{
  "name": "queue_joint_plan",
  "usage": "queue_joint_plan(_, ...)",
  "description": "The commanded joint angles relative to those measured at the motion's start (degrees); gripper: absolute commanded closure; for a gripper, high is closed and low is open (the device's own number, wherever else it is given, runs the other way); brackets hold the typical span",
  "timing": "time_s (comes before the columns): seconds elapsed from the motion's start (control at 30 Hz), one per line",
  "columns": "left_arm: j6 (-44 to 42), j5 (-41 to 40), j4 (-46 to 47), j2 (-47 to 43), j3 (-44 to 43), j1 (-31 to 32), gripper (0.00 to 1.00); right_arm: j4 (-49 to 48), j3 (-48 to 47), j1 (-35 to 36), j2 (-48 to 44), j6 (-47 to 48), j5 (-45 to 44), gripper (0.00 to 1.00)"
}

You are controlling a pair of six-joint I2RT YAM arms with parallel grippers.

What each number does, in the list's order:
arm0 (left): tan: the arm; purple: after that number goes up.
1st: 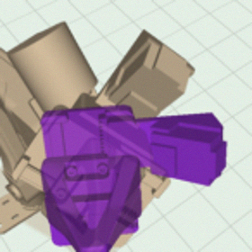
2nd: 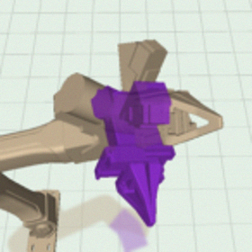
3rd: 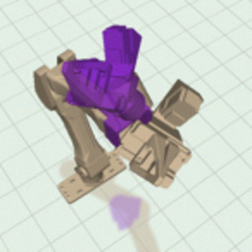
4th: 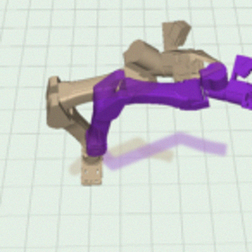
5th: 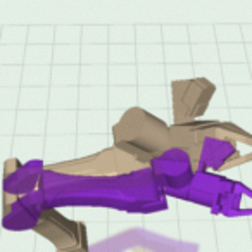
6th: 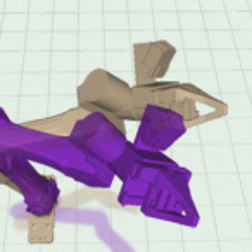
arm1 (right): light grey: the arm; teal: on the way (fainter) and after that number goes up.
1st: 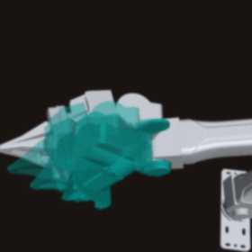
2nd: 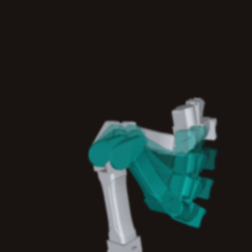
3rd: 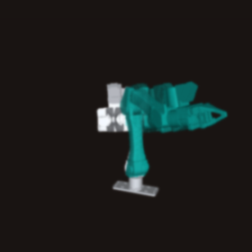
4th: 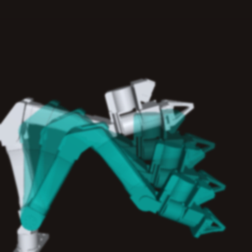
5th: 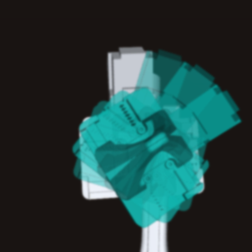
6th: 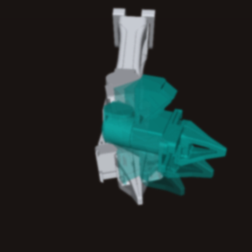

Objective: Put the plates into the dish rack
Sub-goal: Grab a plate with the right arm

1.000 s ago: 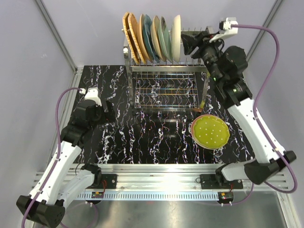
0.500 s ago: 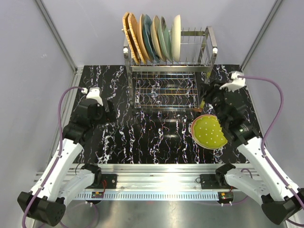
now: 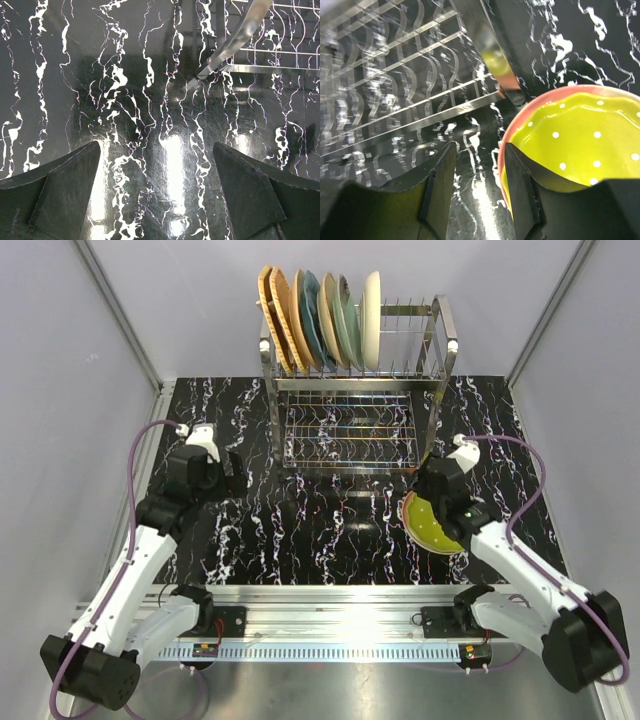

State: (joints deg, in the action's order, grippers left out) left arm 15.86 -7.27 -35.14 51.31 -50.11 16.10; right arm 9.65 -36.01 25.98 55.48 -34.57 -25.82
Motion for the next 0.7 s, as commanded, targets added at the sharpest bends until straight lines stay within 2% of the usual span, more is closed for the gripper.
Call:
queue_joint_plan(0.0, -0.7, 0.7, 1.6, -0.9, -0.2, -0.4, 0.01, -3.2, -3.6, -0.8, 6.6, -1.8, 0.6, 0.49)
queue_joint_plan(0.07, -0.7, 0.4, 1.6, -1.1, -0.2, -0.4, 0.01, -0.2, -4.2, -1.0, 8.5, -3.5, -1.2, 0.53)
queue_joint_plan(0.17, -0.6, -0.3, 1.7, -1.4, -0.1, -0.4, 0.01, -0.4, -1.4, -0.9, 10.0, -5.6, -1.7, 0.58)
queue_joint_plan(0.3, -0.3, -0.6, 1.6, -1.5, -0.2, -0.4, 0.01, 0.3, -0.4, -0.9, 11.8, -7.2, -0.5, 0.59)
queue_joint_plan(0.67, 0.0, 0.2, 1.8, -1.3, -0.1, -0.4, 0.01, 1.2, -0.9, -0.8, 20.6, -9.9, 0.8, 0.48)
